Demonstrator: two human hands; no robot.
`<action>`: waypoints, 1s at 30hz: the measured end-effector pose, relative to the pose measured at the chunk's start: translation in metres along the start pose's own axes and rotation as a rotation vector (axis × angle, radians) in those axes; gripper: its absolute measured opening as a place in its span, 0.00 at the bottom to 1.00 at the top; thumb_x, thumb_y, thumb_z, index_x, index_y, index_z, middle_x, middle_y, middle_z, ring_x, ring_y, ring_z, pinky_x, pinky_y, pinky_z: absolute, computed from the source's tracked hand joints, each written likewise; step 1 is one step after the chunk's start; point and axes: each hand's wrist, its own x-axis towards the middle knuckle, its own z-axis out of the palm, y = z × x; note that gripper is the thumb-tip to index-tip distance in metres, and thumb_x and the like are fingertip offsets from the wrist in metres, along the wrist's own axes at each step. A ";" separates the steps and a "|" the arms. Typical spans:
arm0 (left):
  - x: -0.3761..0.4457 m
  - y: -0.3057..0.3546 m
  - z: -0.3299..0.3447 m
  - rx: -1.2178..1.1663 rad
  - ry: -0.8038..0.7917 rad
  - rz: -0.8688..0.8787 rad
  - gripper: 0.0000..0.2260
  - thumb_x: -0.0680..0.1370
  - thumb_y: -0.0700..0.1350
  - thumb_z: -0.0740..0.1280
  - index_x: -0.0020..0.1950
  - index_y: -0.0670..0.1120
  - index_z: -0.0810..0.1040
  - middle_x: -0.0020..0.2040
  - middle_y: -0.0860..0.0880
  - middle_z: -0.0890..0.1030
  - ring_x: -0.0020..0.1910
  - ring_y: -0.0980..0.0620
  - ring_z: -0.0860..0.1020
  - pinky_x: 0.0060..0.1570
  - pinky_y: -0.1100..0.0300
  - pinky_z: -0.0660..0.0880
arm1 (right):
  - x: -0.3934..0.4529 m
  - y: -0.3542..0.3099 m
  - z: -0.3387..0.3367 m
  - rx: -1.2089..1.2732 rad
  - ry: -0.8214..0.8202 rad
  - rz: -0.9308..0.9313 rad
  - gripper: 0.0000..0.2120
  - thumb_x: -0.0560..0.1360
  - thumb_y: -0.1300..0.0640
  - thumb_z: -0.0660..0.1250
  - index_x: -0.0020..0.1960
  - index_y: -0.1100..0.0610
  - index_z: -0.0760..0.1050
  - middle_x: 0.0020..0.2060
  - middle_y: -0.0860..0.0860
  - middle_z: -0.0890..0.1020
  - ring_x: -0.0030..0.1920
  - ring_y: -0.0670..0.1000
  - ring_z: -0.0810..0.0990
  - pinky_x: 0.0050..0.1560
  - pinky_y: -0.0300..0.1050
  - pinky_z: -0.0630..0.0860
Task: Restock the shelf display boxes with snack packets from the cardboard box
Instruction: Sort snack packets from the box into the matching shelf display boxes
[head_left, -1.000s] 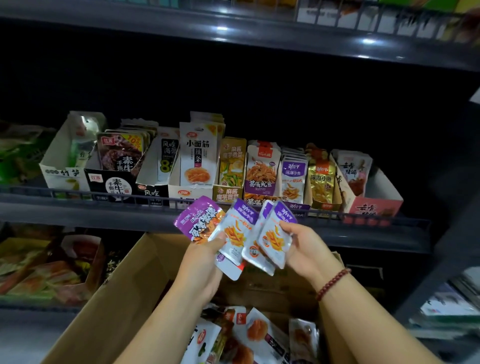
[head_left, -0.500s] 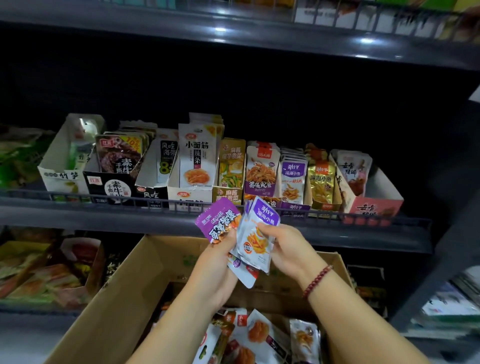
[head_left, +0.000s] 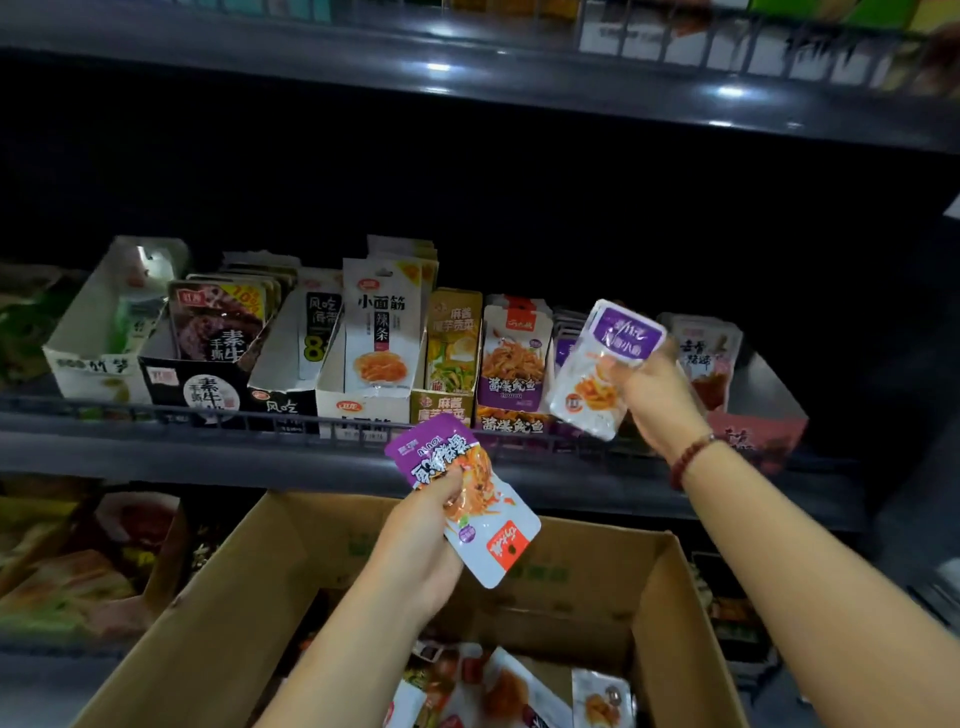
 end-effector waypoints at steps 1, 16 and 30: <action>0.001 0.000 -0.001 0.007 0.004 -0.002 0.04 0.81 0.41 0.62 0.54 0.43 0.75 0.51 0.40 0.81 0.51 0.41 0.80 0.59 0.44 0.74 | 0.009 -0.001 -0.001 -0.062 0.017 -0.052 0.20 0.79 0.62 0.63 0.67 0.58 0.59 0.46 0.45 0.75 0.53 0.50 0.79 0.41 0.34 0.75; 0.004 -0.004 -0.003 0.053 0.054 -0.070 0.06 0.80 0.40 0.64 0.56 0.42 0.75 0.53 0.39 0.82 0.51 0.39 0.81 0.51 0.45 0.76 | 0.064 0.039 0.003 -0.384 -0.198 -0.202 0.25 0.79 0.59 0.62 0.70 0.60 0.52 0.55 0.50 0.72 0.56 0.48 0.74 0.48 0.40 0.72; 0.000 -0.009 0.003 0.107 0.095 -0.095 0.03 0.80 0.39 0.64 0.52 0.42 0.75 0.50 0.39 0.81 0.48 0.40 0.80 0.45 0.47 0.76 | 0.070 0.058 -0.017 -0.711 -0.219 -0.399 0.43 0.66 0.57 0.78 0.74 0.55 0.58 0.66 0.55 0.71 0.65 0.55 0.72 0.62 0.50 0.74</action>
